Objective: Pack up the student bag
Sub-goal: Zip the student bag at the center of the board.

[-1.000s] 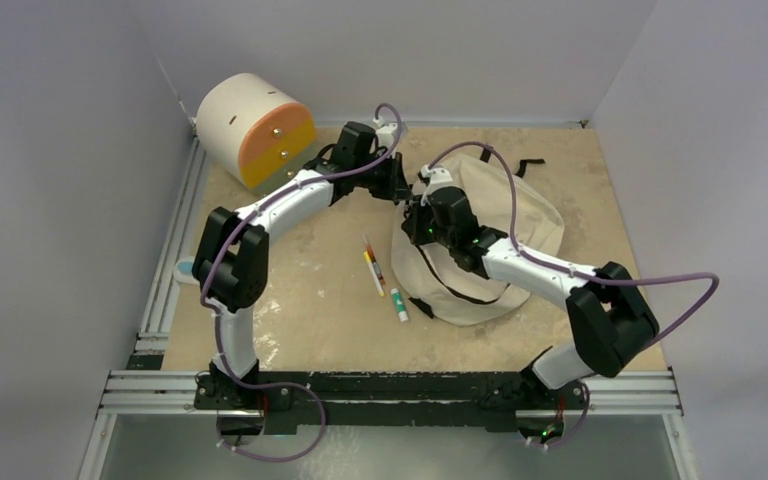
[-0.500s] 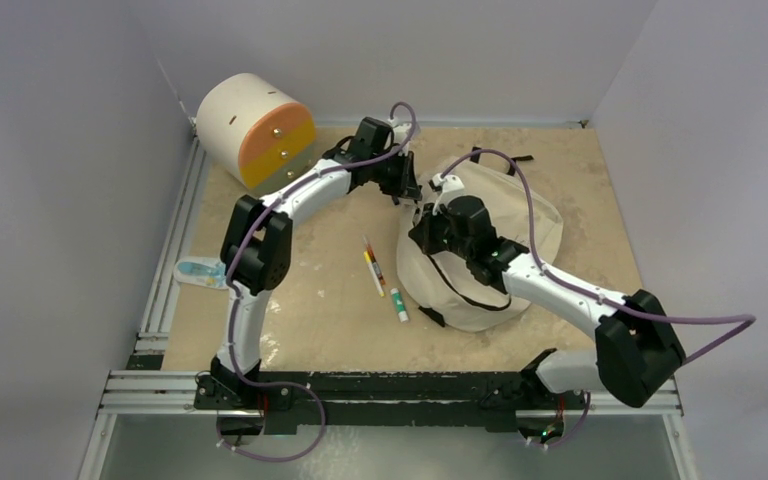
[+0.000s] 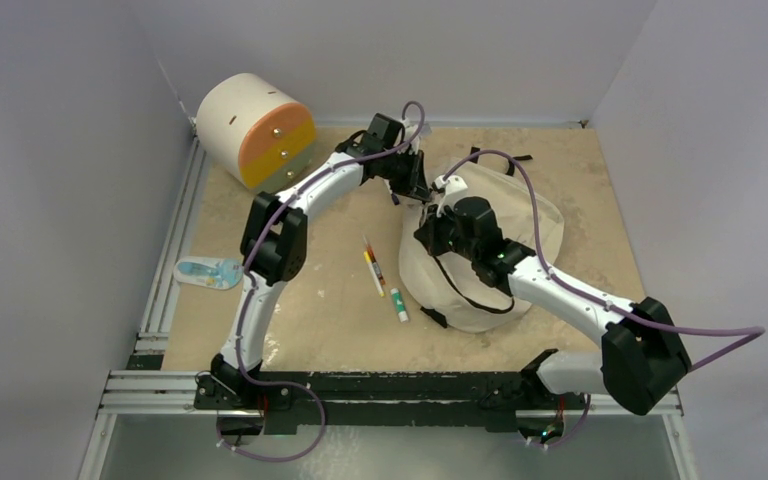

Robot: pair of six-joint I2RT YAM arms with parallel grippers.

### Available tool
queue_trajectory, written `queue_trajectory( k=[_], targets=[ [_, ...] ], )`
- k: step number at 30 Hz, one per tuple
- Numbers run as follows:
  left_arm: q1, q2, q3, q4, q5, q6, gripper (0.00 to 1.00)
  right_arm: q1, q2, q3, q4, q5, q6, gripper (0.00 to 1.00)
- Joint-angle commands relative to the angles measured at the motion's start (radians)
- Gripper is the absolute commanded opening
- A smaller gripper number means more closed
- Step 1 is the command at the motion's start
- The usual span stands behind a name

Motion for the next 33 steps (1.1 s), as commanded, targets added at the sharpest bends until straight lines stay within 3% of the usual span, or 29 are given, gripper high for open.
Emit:
queue_trajectory(
  k=[1, 33],
  targets=[
    [0.032, 0.046, 0.09, 0.189, -0.128, 0.015, 0.0, 0.036, -0.051, 0.0, -0.017, -0.226, 0.003, 0.0],
    [0.053, 0.144, 0.163, 0.208, -0.102, -0.009, 0.0, 0.036, -0.107, -0.006, -0.042, -0.405, -0.129, 0.0]
  ],
)
